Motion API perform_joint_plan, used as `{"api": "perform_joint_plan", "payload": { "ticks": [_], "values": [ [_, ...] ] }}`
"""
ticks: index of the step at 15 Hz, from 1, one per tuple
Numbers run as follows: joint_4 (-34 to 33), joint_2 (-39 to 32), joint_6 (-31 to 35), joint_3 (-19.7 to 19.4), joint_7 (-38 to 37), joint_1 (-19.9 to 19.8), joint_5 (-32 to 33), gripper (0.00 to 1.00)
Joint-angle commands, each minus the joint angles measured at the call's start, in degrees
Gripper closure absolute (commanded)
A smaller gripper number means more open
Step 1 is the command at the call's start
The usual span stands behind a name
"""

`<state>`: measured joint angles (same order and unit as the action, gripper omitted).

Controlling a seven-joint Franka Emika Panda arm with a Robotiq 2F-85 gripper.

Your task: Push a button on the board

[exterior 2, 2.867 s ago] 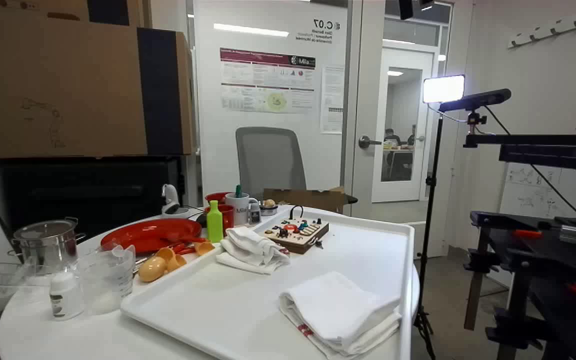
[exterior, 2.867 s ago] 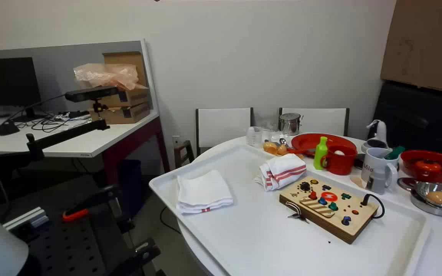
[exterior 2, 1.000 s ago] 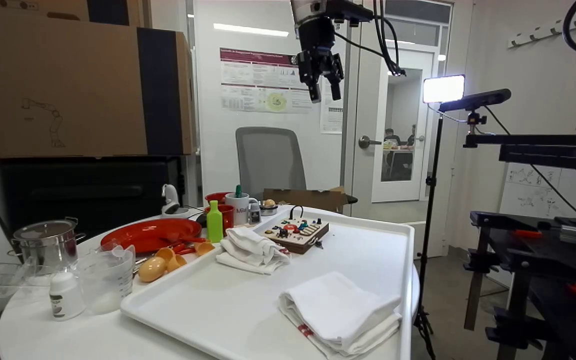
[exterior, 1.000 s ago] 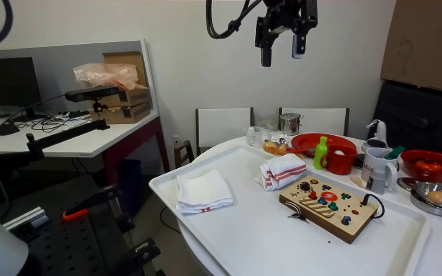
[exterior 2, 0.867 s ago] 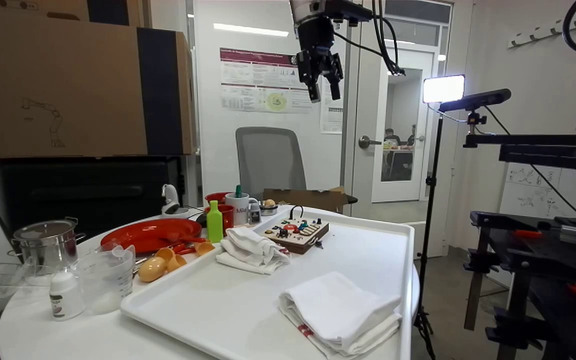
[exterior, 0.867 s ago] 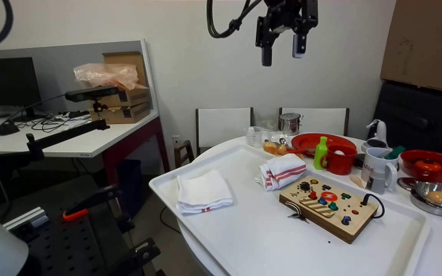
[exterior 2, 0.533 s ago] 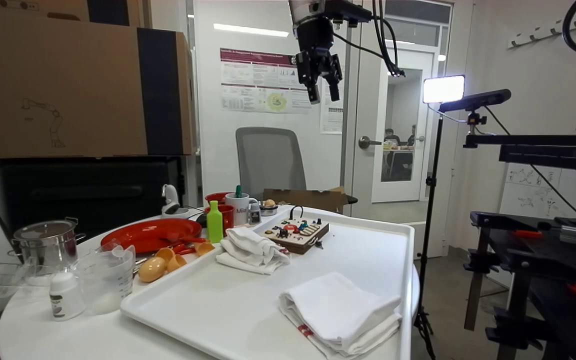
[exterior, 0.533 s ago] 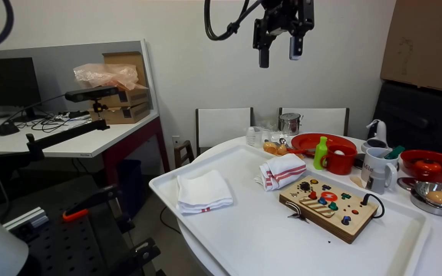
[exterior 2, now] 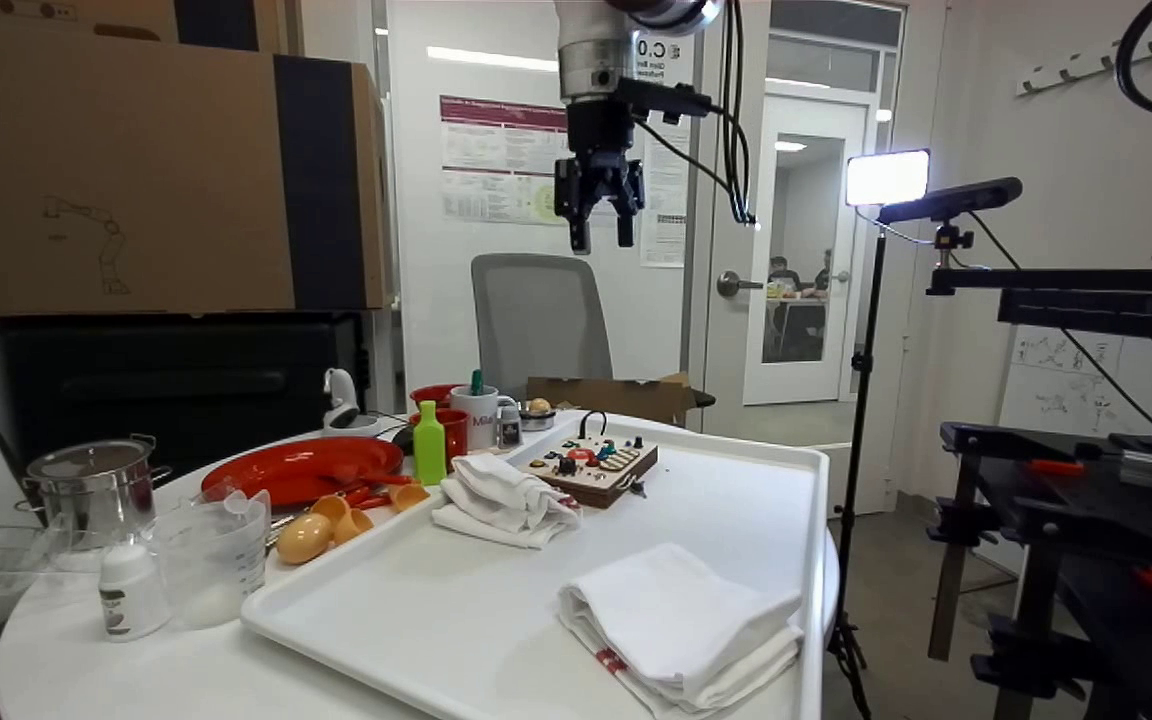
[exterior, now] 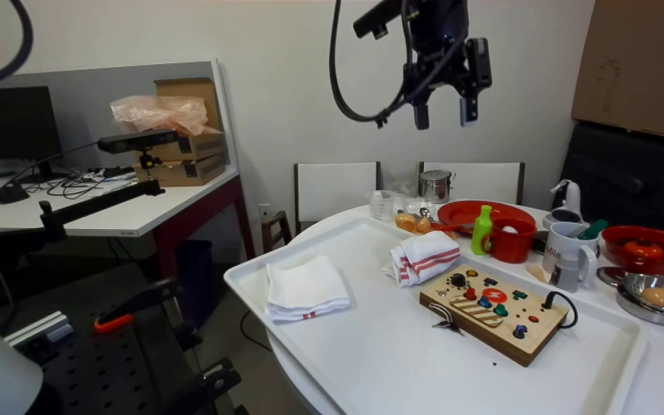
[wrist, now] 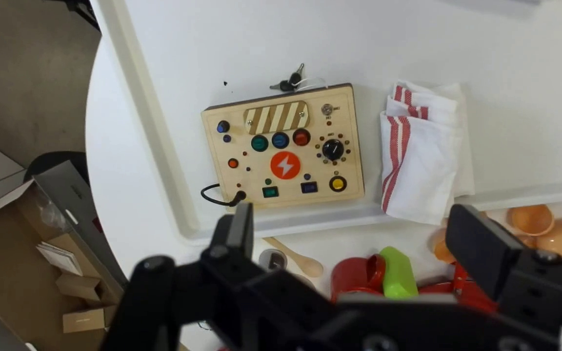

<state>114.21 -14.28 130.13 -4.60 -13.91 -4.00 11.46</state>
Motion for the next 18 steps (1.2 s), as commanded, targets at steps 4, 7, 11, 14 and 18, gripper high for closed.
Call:
{"api": "perform_joint_plan", "payload": {
  "ticks": [4, 7, 11, 14, 18],
  "values": [
    [-4.59, -9.48, 5.95, -2.99, -2.99, 0.17, -1.18, 0.00],
    [-7.52, -13.31, 6.62, -4.33, -4.43, 0.55, -1.12, 0.00],
    [-12.96, -18.11, 4.67, -4.22, -4.37, 0.97, -2.00, 0.00],
    [-16.45, -21.08, 2.66, -2.39, -1.44, 0.47, -4.39, 0.00],
    [-15.03, -21.04, 2.85, -3.15, -2.22, 1.57, -3.49, 0.00]
  ]
}}
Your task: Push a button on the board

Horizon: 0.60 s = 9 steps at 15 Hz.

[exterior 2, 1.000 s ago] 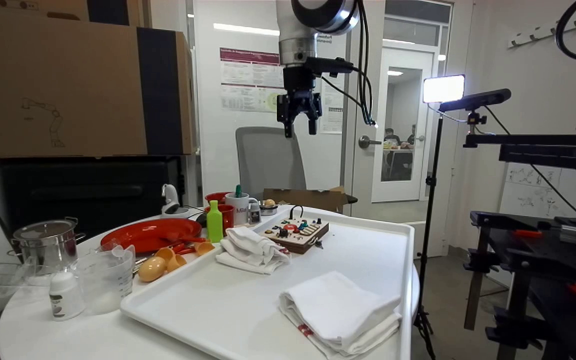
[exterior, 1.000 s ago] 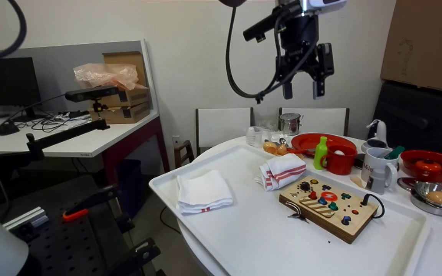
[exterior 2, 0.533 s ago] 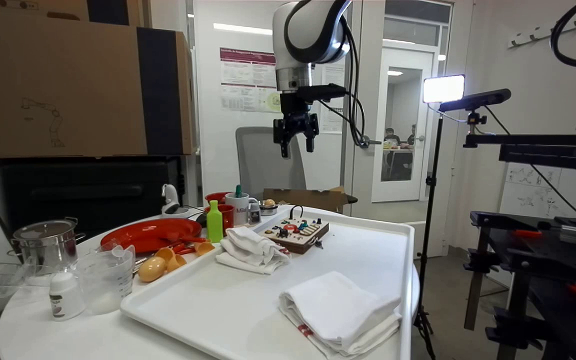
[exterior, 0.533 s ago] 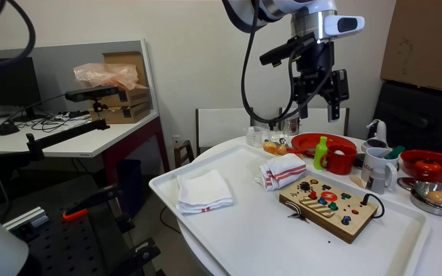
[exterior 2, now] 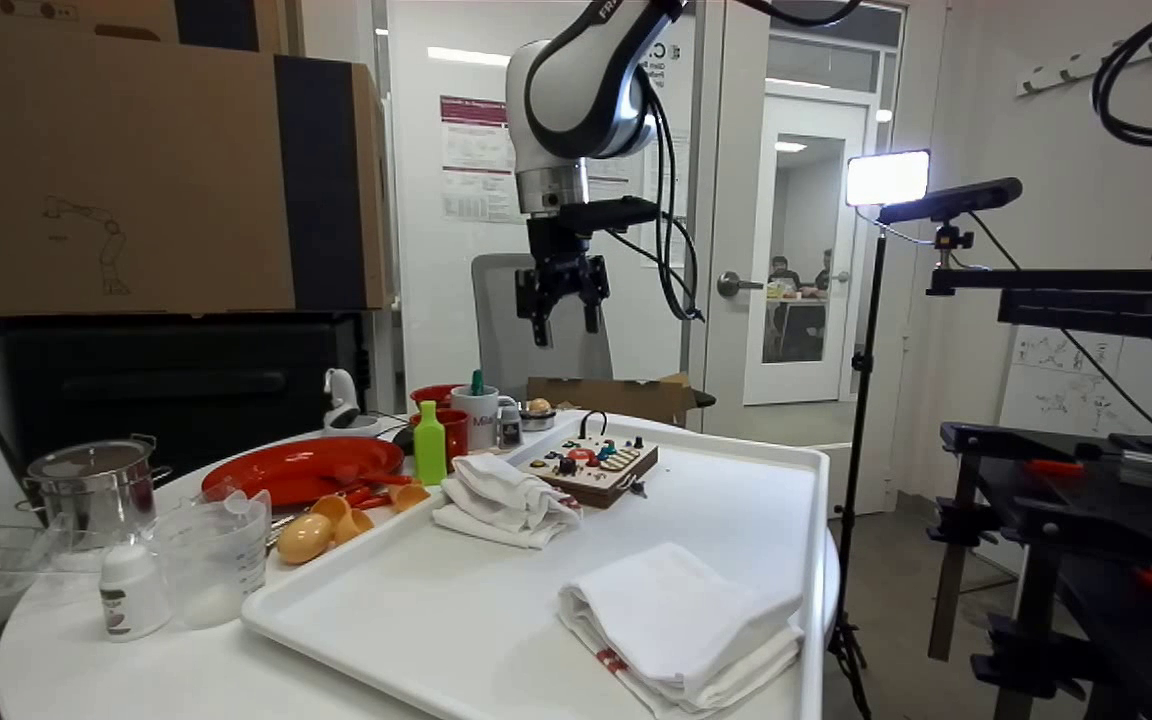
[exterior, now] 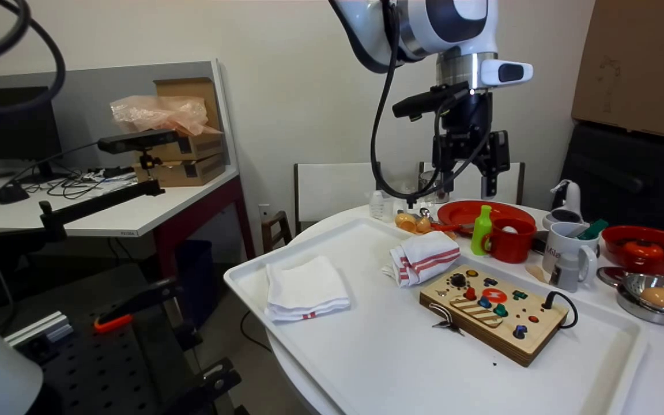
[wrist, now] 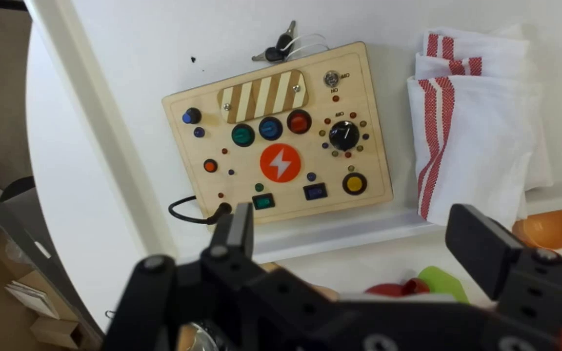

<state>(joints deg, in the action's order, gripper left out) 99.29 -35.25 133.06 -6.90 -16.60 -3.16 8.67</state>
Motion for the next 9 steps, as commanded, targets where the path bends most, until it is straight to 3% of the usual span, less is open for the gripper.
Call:
{"api": "perform_joint_plan", "payload": {
  "ticks": [1, 5, 9],
  "values": [
    [-0.08, -0.21, 0.02, -0.92, 0.46, 0.81, -0.69, 0.00],
    [0.94, 0.75, 0.37, -1.17, 0.35, 0.81, -0.65, 0.00],
    [1.43, -0.07, 6.40, 3.01, 10.62, -2.67, -4.20, 0.00]
  ]
}}
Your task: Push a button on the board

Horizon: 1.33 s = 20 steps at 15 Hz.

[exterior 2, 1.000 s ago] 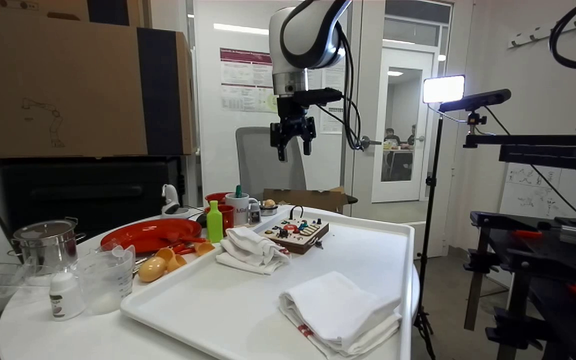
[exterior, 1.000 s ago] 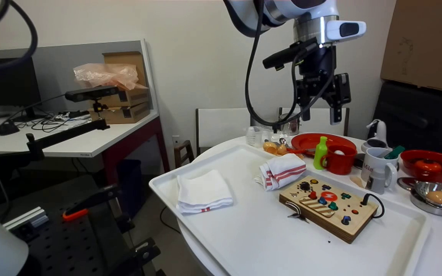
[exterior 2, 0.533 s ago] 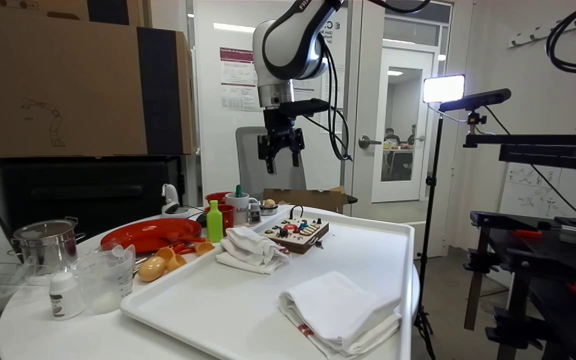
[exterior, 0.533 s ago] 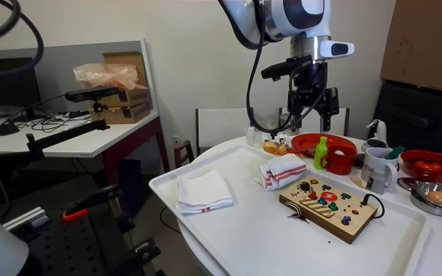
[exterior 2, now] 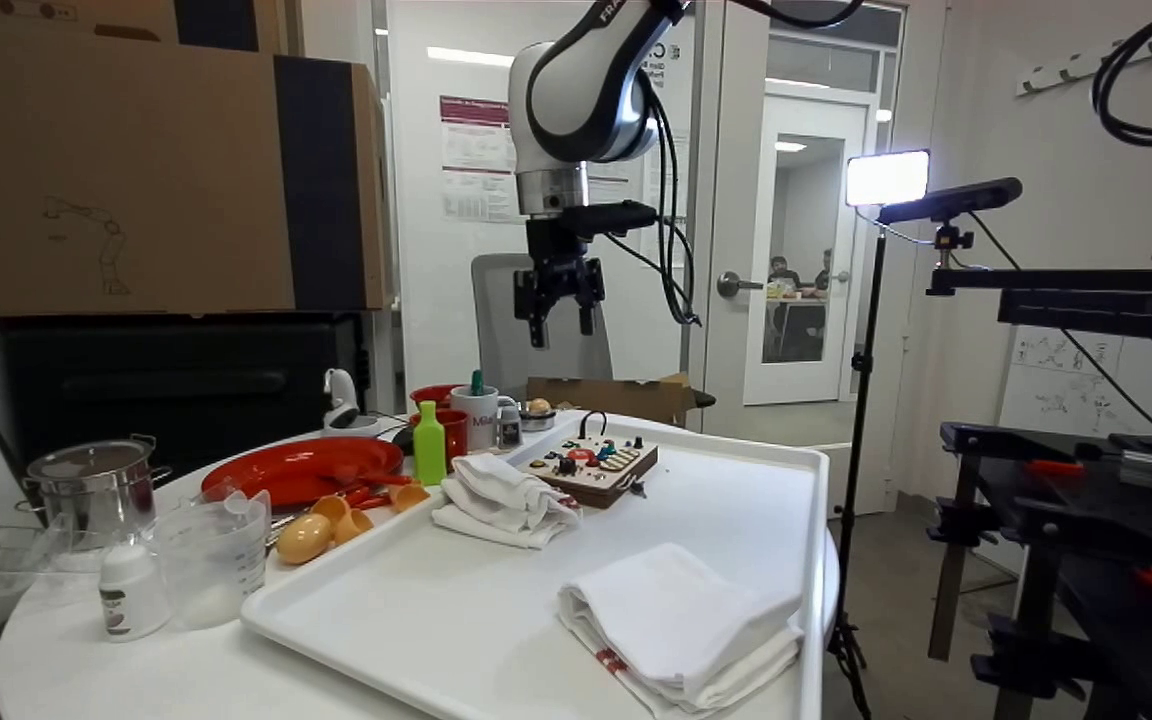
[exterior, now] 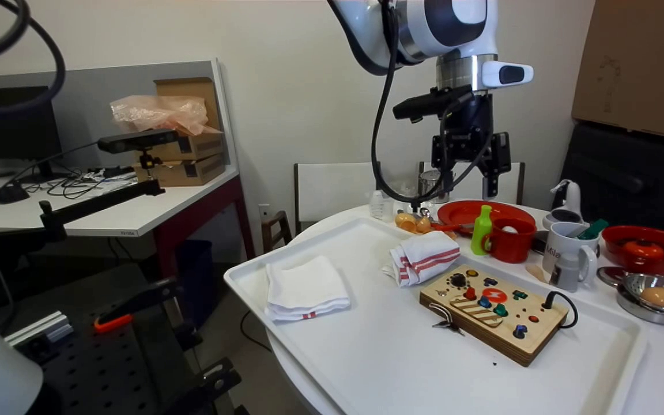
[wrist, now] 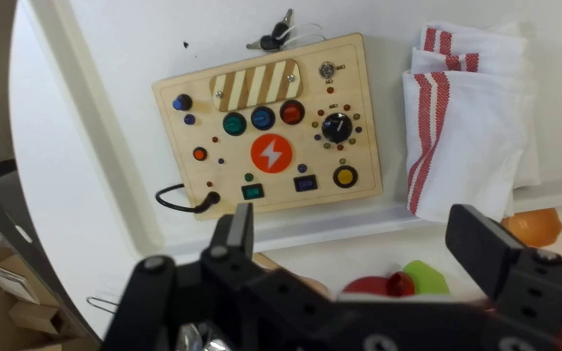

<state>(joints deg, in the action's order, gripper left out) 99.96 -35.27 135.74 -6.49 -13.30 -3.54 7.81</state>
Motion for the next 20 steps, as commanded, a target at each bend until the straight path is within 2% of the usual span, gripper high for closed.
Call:
{"api": "perform_joint_plan", "payload": {
  "ticks": [1, 2, 5, 10, 11, 12, 14, 20],
  "values": [
    [0.32, -0.65, 4.51, 3.27, 9.61, -2.83, -4.20, 0.00],
    [0.00, -1.09, 5.10, 4.70, 13.00, -4.17, -5.99, 0.00],
    [-1.81, -3.11, 3.04, 5.73, 17.96, -5.21, -7.49, 0.00],
    [-4.03, -6.49, 1.91, 5.56, 21.23, -5.32, -6.99, 0.00],
    [-4.45, -6.96, 1.77, 5.79, 21.90, -5.37, -7.09, 0.05],
    [-5.02, -7.43, 1.71, 5.76, 22.12, -5.06, -6.82, 0.26],
    [-6.00, -8.18, 1.69, 6.06, 22.52, -4.85, -6.80, 0.30],
    [-8.97, -10.37, 0.74, 5.90, 21.78, -4.70, -7.06, 0.76]
  ]
}}
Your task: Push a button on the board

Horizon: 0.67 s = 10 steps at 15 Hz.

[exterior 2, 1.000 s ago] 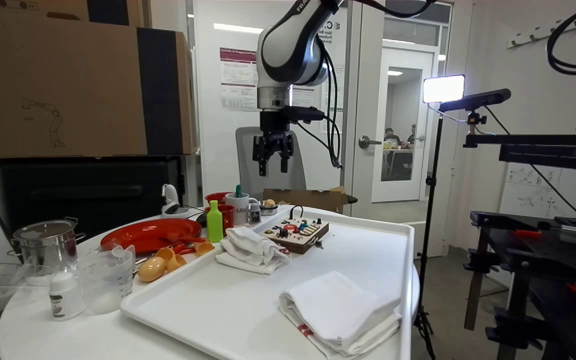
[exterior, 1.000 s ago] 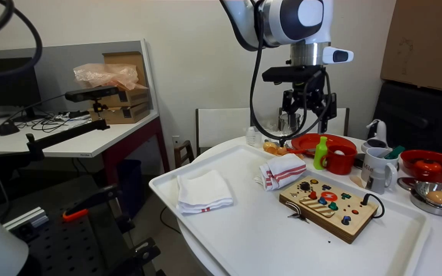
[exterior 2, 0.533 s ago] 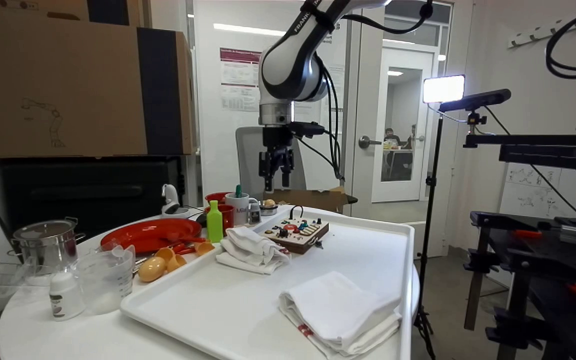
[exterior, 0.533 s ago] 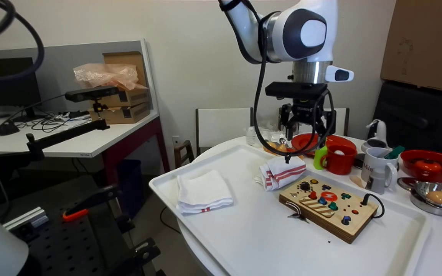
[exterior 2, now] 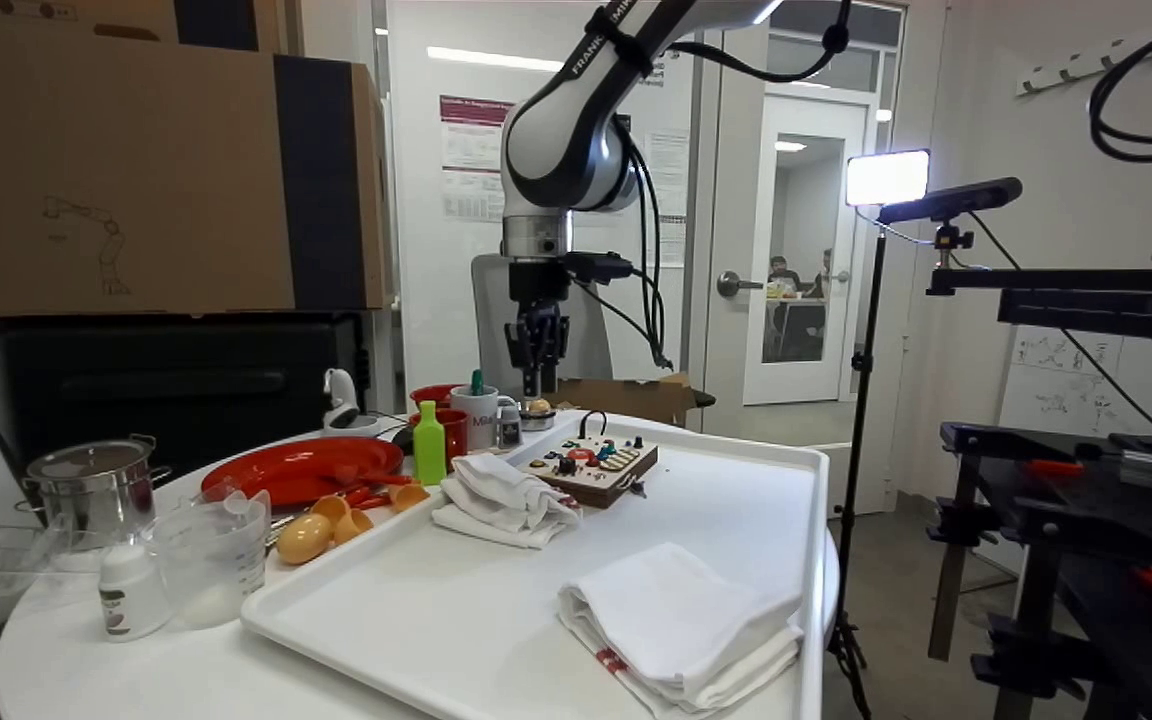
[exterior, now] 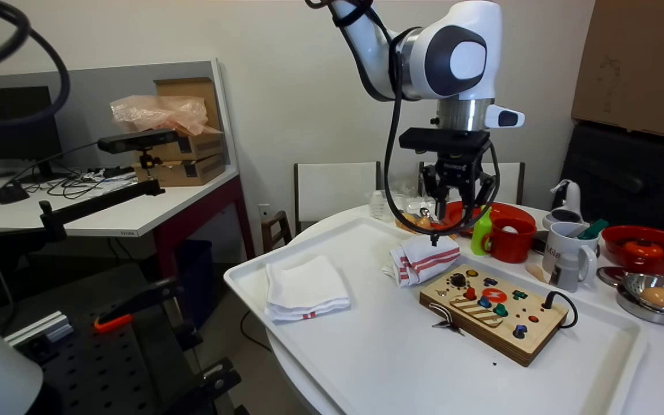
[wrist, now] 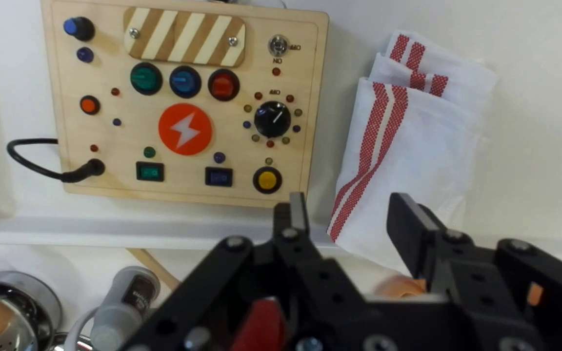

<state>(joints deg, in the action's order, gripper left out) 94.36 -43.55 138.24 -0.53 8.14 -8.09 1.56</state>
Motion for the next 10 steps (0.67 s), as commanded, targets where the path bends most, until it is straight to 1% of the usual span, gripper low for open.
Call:
{"api": "perform_joint_plan", "payload": {
  "ticks": [1, 3, 4, 10],
  "values": [
    [-3.77, -2.45, -1.86, -0.23, 0.05, -0.13, -0.75, 0.83],
    [-4.47, -3.11, -1.76, -0.31, -0.11, -0.23, -0.78, 0.98],
    [-4.98, -3.54, -1.82, -0.40, -0.29, -0.19, -0.74, 1.00],
    [-8.09, -6.24, -2.08, -0.66, -0.69, 0.00, -0.53, 1.00]
  ]
}}
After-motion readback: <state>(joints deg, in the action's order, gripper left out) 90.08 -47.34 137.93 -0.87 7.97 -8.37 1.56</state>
